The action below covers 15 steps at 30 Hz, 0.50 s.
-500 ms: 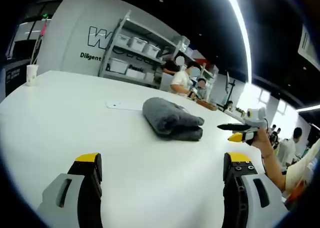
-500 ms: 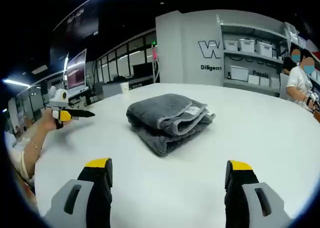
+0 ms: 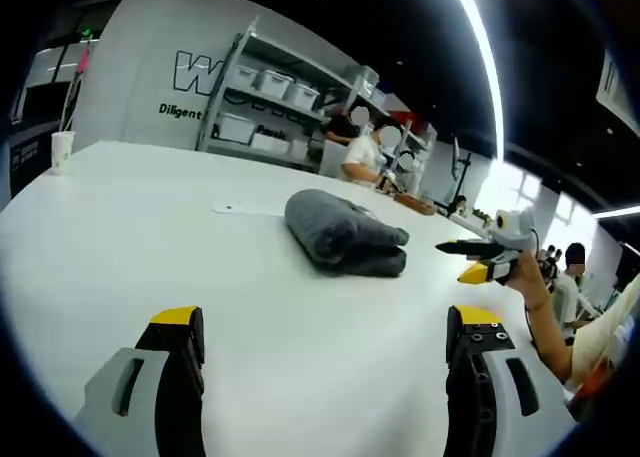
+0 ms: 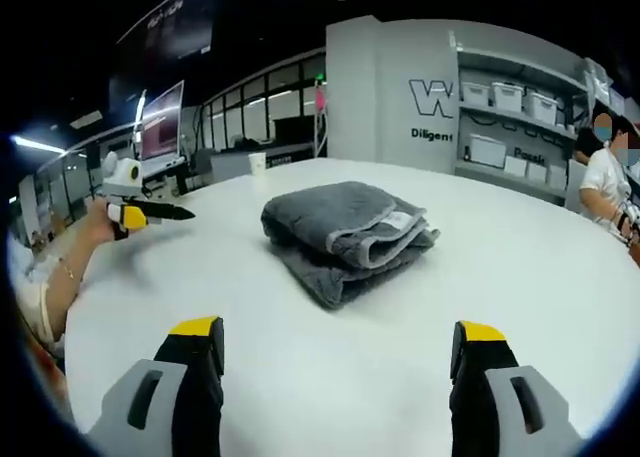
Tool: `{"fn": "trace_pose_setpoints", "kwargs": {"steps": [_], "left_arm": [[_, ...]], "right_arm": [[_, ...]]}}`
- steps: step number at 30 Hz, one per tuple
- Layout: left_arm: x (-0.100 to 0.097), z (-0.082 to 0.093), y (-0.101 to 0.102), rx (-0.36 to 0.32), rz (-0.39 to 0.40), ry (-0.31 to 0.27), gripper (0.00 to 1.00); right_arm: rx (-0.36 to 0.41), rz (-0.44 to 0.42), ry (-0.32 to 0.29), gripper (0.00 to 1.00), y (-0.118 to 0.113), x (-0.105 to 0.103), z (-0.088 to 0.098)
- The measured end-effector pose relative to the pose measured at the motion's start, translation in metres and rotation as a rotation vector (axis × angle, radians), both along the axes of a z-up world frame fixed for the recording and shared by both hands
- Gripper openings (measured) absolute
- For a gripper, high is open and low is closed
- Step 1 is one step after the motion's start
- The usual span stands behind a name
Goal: Open the folded towel by lifting each exposed corner and separating the folded layers until the towel lies flat within the target outline without major curled edges
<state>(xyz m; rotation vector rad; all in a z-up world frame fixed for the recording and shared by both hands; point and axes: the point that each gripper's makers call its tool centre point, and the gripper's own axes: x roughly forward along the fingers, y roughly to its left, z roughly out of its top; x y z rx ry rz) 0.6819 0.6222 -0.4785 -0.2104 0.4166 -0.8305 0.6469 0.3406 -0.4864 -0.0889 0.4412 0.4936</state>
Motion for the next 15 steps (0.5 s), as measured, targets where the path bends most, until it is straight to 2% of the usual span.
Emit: {"fn": "trace_pose_setpoints", "kwargs": {"steps": [15], "left_arm": [[-0.0025, -0.0024, -0.0031, 0.021, -0.017, 0.002, 0.99]], "right_arm": [[-0.013, 0.013, -0.002, 0.94, 0.0038, -0.0013, -0.0002]]}}
